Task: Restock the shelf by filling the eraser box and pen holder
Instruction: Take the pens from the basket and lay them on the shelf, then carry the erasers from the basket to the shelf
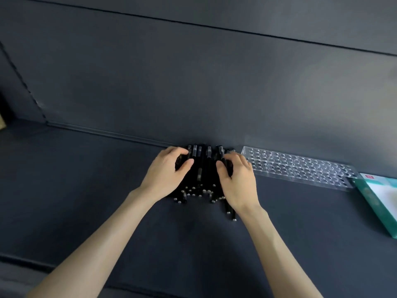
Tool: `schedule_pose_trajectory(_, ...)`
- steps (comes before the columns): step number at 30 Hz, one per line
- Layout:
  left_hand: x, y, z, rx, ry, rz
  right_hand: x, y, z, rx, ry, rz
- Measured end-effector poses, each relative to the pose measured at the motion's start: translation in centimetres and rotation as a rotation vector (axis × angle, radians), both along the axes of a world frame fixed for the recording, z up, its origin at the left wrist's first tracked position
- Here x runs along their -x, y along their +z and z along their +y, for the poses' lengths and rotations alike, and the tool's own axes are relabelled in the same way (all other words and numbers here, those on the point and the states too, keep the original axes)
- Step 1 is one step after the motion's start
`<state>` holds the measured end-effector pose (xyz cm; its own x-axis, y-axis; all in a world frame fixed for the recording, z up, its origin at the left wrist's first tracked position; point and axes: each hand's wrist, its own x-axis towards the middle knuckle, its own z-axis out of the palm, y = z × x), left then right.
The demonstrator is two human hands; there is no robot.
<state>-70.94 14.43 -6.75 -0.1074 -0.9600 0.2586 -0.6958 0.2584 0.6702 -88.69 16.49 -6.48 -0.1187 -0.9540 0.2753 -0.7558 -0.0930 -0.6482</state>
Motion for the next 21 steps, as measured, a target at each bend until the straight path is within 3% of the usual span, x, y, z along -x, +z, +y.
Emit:
schedule_pose_trajectory(9,-9.5,5.2,5.8,0.159,0.111,0.082,-8.0,5.1,2.8,0.156,0.202,-0.1)
schedule_pose_trajectory(13,-17.5,5.8,9.5,0.216,0.198,0.075,-16.0,5.8,5.0,0.21,0.305,-0.089)
schedule_pose_trajectory(21,-35.9,2.2,17.3,0.151,0.283,0.01,-34.9,1.8,10.5,0.159,0.432,0.001)
